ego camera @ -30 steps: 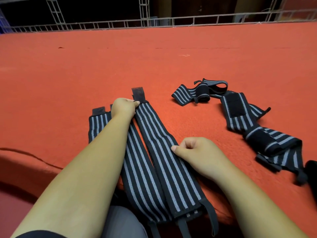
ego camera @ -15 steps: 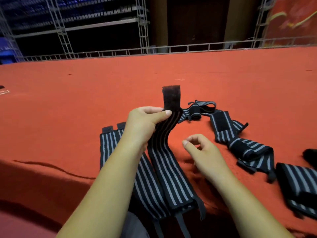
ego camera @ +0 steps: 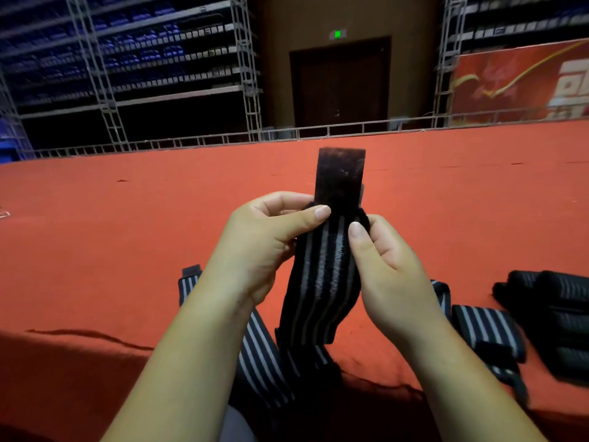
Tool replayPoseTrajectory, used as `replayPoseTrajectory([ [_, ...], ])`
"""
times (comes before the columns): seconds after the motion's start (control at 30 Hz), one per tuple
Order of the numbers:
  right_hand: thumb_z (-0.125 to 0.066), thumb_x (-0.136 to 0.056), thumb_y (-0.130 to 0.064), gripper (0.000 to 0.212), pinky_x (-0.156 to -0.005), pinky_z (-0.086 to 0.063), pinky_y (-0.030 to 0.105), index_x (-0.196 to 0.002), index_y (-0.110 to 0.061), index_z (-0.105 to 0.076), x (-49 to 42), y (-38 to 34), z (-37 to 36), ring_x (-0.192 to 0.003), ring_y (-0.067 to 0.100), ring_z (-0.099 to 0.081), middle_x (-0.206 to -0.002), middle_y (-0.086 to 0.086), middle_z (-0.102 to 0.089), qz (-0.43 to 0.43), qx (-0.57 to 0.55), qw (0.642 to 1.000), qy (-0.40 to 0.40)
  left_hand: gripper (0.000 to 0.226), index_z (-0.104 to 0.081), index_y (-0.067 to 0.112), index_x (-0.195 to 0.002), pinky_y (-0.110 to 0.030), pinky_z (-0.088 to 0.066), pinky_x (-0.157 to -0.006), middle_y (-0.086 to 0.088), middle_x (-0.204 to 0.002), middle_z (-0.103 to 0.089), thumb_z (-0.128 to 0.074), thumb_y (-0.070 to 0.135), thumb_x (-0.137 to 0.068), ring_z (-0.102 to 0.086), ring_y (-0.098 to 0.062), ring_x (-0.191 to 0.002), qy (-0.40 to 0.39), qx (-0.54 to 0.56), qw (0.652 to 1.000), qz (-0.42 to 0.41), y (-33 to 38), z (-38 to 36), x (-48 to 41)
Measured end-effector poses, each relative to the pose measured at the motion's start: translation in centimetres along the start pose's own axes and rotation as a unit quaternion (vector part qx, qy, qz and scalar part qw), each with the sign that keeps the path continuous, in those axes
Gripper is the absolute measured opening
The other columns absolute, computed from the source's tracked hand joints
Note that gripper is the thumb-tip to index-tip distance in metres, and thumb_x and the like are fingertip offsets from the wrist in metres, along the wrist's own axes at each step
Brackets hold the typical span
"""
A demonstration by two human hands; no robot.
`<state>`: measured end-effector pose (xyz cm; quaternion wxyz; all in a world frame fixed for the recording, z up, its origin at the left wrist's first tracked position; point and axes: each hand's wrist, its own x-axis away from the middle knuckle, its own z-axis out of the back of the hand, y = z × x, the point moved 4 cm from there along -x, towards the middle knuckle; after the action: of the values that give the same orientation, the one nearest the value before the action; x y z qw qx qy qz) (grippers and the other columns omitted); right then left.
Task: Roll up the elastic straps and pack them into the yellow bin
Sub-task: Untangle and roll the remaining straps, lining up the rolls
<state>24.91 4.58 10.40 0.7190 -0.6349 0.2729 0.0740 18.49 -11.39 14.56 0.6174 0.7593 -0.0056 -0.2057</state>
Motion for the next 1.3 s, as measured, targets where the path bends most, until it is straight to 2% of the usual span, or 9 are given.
replayPoseTrajectory([
  [0.2,-0.046,-0.117,-0.028,0.028,-0.1,-0.057,0.047,-0.122,-0.036,-0.072,0.9,-2.1,1.6,-0.113,0.01,-0.074,-0.116,-0.01,-0.08,-0.01,-0.029,0.999,-0.016,0.027,-0.079,0.011,-0.118,-0.026,-0.062,-0.071,-0.013,-0.109,-0.083,-0.08,0.008,-0.092,-0.08,-0.024,-0.091,0.002,0.022,0.999,-0.026,0.8,-2.2,1.4],
  [0.33,-0.046,-0.116,-0.021,0.032,-0.106,-0.055,0.059,-0.123,-0.033,-0.075,0.9,-1.7,2.6,-0.117,0.018,-0.074,-0.119,-0.005,-0.08,-0.029,-0.045,0.998,-0.029,0.02,-0.083,0.014,-0.118,-0.032,-0.064,-0.086,-0.009,-0.109,-0.084,-0.076,0.017,-0.099,-0.081,-0.024,-0.104,0.015,0.01,0.999,-0.039,0.0,-3.6,1.7],
  [0.47,-0.045,-0.111,-0.013,0.039,-0.092,-0.058,0.046,-0.117,-0.036,-0.076,1.0,-0.9,3.8,-0.103,0.015,-0.076,-0.11,-0.001,-0.081,-0.053,-0.029,0.997,-0.039,0.02,-0.083,0.014,-0.118,-0.038,-0.062,-0.096,-0.007,-0.111,-0.084,-0.074,0.015,-0.101,-0.08,-0.024,-0.108,0.006,-0.005,0.999,-0.034,-1.8,-4.5,1.7],
  [0.63,-0.045,-0.107,-0.007,0.044,-0.084,-0.054,0.044,-0.114,-0.037,-0.077,1.0,0.2,4.7,-0.092,0.019,-0.07,-0.113,0.015,-0.077,-0.091,-0.032,0.993,-0.072,0.018,-0.084,0.015,-0.113,-0.038,-0.063,-0.096,-0.005,-0.109,-0.084,-0.074,0.007,-0.1,-0.081,-0.022,-0.107,0.015,-0.019,0.998,-0.052,-4.1,-4.9,1.7],
  [0.73,-0.051,-0.114,-0.023,0.027,-0.088,-0.054,0.037,-0.121,-0.032,-0.076,0.8,1.4,5.2,-0.097,0.01,-0.076,-0.107,-0.002,-0.083,-0.101,-0.041,0.991,-0.081,0.02,-0.083,0.016,-0.116,-0.038,-0.063,-0.092,-0.006,-0.108,-0.084,-0.073,0.007,-0.101,-0.081,-0.023,-0.104,0.019,-0.026,0.998,-0.051,-5.9,-5.1,1.4],
  [0.83,-0.047,-0.117,-0.04,0.03,-0.083,-0.049,0.037,-0.123,-0.032,-0.076,0.5,3.4,6.4,-0.091,0.004,-0.073,-0.104,-0.012,-0.082,-0.079,0.032,0.994,-0.075,0.018,-0.082,0.016,-0.115,-0.039,-0.065,-0.09,-0.006,-0.104,-0.084,-0.075,0.009,-0.1,-0.081,-0.025,-0.101,0.028,-0.025,0.999,-0.028,-7.9,-5.0,0.9],
  [1.07,-0.054,-0.115,-0.022,0.031,-0.091,-0.053,0.037,-0.13,-0.036,-0.077,0.4,7.2,7.9,-0.104,0.003,-0.074,-0.114,-0.016,-0.081,-0.073,0.08,0.991,-0.073,0.011,-0.082,0.004,-0.102,-0.035,-0.063,-0.073,-0.019,-0.096,-0.082,-0.074,0.012,-0.1,-0.075,-0.023,-0.08,0.027,-0.013,0.999,0.035,-12.6,-5.1,0.0],
  [1.13,-0.057,-0.113,-0.016,0.032,-0.098,-0.06,0.042,-0.133,-0.032,-0.076,0.3,8.2,8.0,-0.113,0.015,-0.077,-0.121,-0.008,-0.082,-0.086,0.031,0.993,-0.069,0.01,-0.081,0.005,-0.096,-0.031,-0.06,-0.068,-0.019,-0.092,-0.082,-0.075,0.011,-0.1,-0.073,-0.021,-0.076,0.03,-0.012,0.999,0.04,-13.6,-4.9,-0.4],
  [1.3,-0.059,-0.109,-0.008,0.035,-0.09,-0.064,0.052,-0.134,-0.026,-0.077,0.3,10.3,8.0,-0.104,0.032,-0.077,-0.123,0.019,-0.078,-0.136,-0.081,0.986,-0.057,0.009,-0.081,0.006,-0.097,-0.032,-0.06,-0.07,-0.018,-0.093,-0.081,-0.074,0.011,-0.101,-0.074,-0.022,-0.079,0.015,0.008,0.999,0.042,-15.3,-4.6,-1.2],
])
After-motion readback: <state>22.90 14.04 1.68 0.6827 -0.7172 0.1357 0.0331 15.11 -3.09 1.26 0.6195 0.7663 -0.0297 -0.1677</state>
